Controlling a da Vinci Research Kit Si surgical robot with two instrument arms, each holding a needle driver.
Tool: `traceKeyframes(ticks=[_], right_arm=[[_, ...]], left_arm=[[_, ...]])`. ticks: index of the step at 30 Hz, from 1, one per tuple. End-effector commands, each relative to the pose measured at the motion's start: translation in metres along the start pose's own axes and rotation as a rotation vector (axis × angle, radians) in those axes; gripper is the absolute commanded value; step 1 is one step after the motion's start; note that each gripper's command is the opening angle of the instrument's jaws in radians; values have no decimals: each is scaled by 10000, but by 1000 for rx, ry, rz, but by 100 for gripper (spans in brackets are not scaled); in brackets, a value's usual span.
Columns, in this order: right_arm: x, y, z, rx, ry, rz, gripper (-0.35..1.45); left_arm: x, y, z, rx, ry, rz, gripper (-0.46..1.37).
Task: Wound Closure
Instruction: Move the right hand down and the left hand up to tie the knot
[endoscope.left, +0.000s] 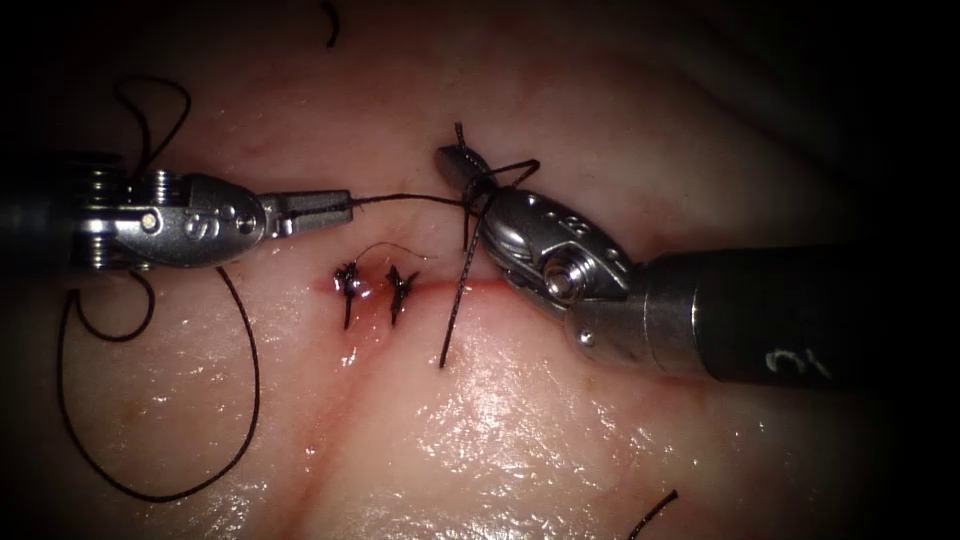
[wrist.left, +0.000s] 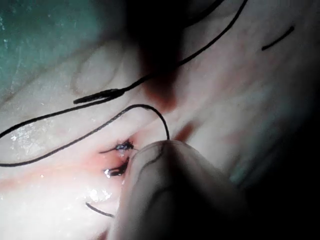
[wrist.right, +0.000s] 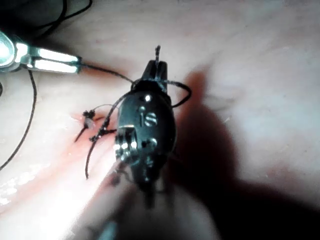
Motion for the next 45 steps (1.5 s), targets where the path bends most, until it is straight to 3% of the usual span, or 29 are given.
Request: traceKeyframes(ticks=[1,5,10,15,23,28,39,45], right_arm=[[0,-2,-4,6,7,-9,-35],[-2,-9,-16,15,16,-20,-35],[-9,-15,-29,28,16,-34,-35],[-16,-24,-43,39,17,-42,-35],[-34,-36,-62,44,29,-58,-35],[-45,-41,-76,47,33,-68,-35],[-77,-52,-115,48,45,-100,-35],[-89,-52,-120,50,53,-110,-35]], left_arm=[[8,11,7,-3,2,-11,-35],[28,46,34,-14,7,-33,-35],[37,73,68,-32,15,-51,-35],[25,103,95,-44,-5,-54,-35],[-7,197,132,-132,-53,-31,-35],[-9,227,156,-140,-61,-30,-35],[41,276,202,-156,-91,-50,-35],[78,286,214,-165,-99,-80,-35]])
